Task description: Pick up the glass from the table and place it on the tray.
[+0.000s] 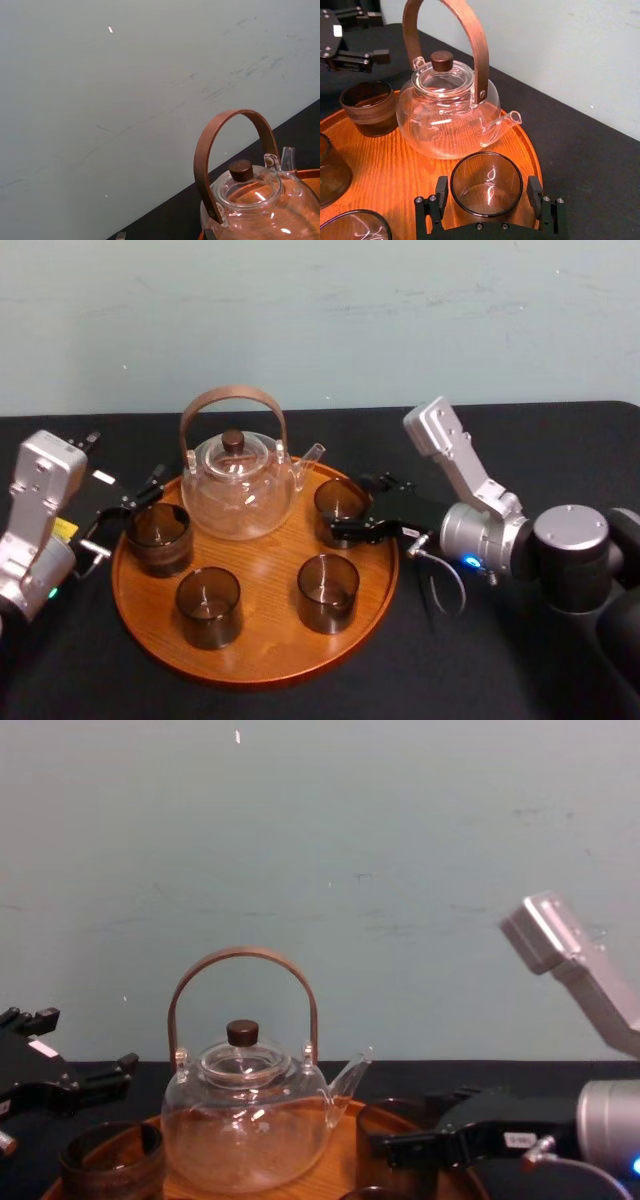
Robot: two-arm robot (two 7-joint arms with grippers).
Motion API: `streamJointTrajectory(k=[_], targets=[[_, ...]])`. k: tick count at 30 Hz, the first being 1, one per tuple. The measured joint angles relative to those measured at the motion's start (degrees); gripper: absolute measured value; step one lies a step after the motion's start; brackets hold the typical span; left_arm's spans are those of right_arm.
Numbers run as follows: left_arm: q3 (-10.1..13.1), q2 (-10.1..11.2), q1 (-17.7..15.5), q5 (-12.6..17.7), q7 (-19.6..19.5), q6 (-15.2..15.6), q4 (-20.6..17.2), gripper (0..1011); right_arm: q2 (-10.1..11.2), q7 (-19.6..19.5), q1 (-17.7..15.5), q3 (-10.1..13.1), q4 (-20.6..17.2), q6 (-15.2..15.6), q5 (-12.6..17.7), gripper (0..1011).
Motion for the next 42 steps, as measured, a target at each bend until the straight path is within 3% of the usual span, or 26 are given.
streamJointTrajectory(k=[9,17,26,34,42], targets=[[0.01,0.00,0.00,0.00,0.00,0.00,0.00,1001,3.45,1.16,-2.97,1.58,-4.96,0.26,1.80,1002],[0.00,0.00,0.00,0.00,0.00,0.00,0.00,1001,9.29,3.31,-6.97,3.10,-11.47,-0.99,3.77,1002],[0.00,0.00,0.00,0.00,0.00,0.00,0.00,1001,12.98,1.92,-10.76,6.07,-16.09,-2.58,6.06,1002],[0.00,0.00,0.00,0.00,0.00,0.00,0.00,1001,12.16,-4.49,-14.39,10.51,-18.26,-4.68,7.49,1002],[0.00,0.00,0.00,0.00,0.00,0.00,0.00,1001,7.76,-12.35,-17.07,14.07,-18.04,-8.69,5.46,1002]])
